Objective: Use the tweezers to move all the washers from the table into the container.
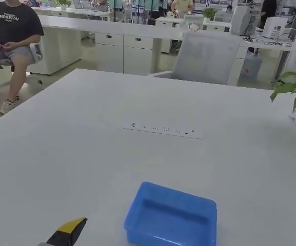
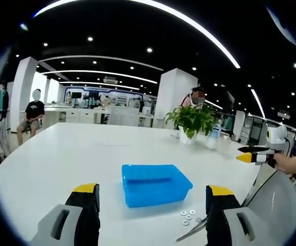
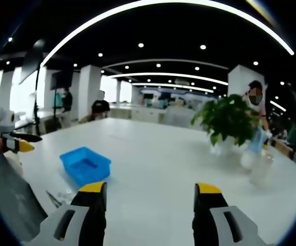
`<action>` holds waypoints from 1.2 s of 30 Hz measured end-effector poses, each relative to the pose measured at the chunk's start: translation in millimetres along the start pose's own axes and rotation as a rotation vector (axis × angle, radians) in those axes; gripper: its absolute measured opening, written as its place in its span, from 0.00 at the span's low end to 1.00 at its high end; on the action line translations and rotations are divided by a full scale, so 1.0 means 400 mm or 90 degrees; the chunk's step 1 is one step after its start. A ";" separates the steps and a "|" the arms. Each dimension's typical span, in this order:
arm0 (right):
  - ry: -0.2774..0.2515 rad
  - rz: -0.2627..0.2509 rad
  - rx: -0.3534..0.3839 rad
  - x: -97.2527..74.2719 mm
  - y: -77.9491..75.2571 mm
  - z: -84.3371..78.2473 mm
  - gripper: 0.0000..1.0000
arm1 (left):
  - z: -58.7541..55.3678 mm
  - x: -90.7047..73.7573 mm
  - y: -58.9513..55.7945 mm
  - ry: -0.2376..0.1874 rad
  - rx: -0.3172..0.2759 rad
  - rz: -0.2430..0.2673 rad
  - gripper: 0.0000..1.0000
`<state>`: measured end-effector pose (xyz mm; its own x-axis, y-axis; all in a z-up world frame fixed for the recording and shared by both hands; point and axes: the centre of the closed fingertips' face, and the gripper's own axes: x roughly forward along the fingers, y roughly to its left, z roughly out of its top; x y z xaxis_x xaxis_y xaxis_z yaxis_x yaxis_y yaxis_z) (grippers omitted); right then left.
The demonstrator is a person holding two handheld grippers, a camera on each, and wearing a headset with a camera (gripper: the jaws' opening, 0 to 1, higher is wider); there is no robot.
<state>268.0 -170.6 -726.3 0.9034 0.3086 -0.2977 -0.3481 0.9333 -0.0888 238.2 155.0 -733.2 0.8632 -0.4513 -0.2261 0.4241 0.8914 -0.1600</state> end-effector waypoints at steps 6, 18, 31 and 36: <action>0.079 0.021 -0.039 0.003 0.010 -0.047 0.69 | -0.040 -0.001 -0.028 0.074 0.051 -0.046 0.87; 0.153 0.270 -0.057 0.031 0.242 -0.043 0.29 | -0.145 -0.018 -0.124 0.227 0.113 -0.239 0.50; 0.261 0.512 -0.258 0.047 0.484 -0.141 0.08 | -0.235 -0.006 -0.151 0.374 0.210 -0.372 0.22; 0.296 0.554 -0.306 0.049 0.526 -0.184 0.09 | -0.272 0.002 -0.152 0.416 0.255 -0.402 0.19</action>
<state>194.0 18.4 -820.8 0.1541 0.6332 -0.7585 -0.9732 0.2297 -0.0060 183.3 96.0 -828.0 0.1781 -0.6754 -0.7156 0.9192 0.3738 -0.1240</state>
